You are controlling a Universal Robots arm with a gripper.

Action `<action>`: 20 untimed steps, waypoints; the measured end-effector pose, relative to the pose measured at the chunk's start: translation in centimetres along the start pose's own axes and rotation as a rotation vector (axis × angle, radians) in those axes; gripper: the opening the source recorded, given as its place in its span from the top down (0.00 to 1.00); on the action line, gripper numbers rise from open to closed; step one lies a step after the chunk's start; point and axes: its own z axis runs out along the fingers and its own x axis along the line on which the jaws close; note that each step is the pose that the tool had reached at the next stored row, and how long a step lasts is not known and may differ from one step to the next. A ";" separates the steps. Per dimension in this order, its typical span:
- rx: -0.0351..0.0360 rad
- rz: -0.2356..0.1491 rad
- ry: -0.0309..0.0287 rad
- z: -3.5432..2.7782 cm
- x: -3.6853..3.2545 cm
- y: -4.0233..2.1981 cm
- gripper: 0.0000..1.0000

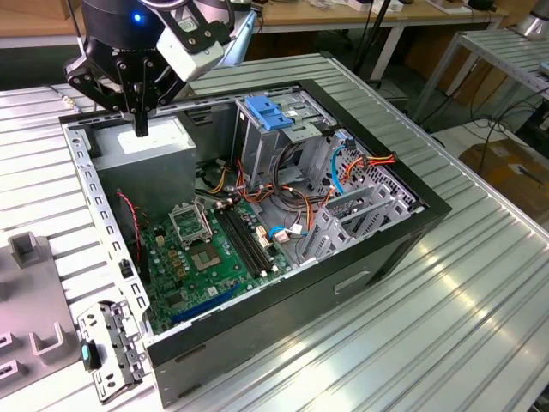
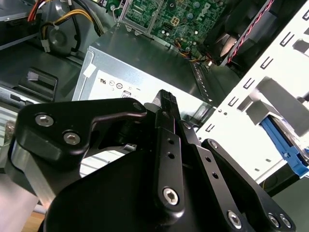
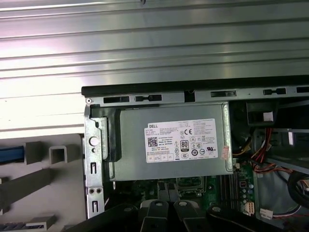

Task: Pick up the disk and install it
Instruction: 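Reach for the disk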

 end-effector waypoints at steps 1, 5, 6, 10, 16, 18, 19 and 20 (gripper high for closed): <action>0.0000 0.000 0.0002 0.01 0.02 0.00 0.89; 0.0001 0.000 0.0012 0.07 0.13 -0.01 0.89; 0.0002 0.000 0.0017 0.10 0.19 -0.02 0.89; 0.0002 0.000 0.0025 0.16 0.29 -0.03 0.89; 0.0002 0.000 0.0034 0.23 0.48 -0.05 0.89; 0.0003 0.000 0.0038 0.26 0.55 -0.05 0.89; 0.0003 0.000 0.0043 0.29 0.60 -0.06 0.89; 0.0003 0.000 0.0046 0.31 0.63 -0.06 0.89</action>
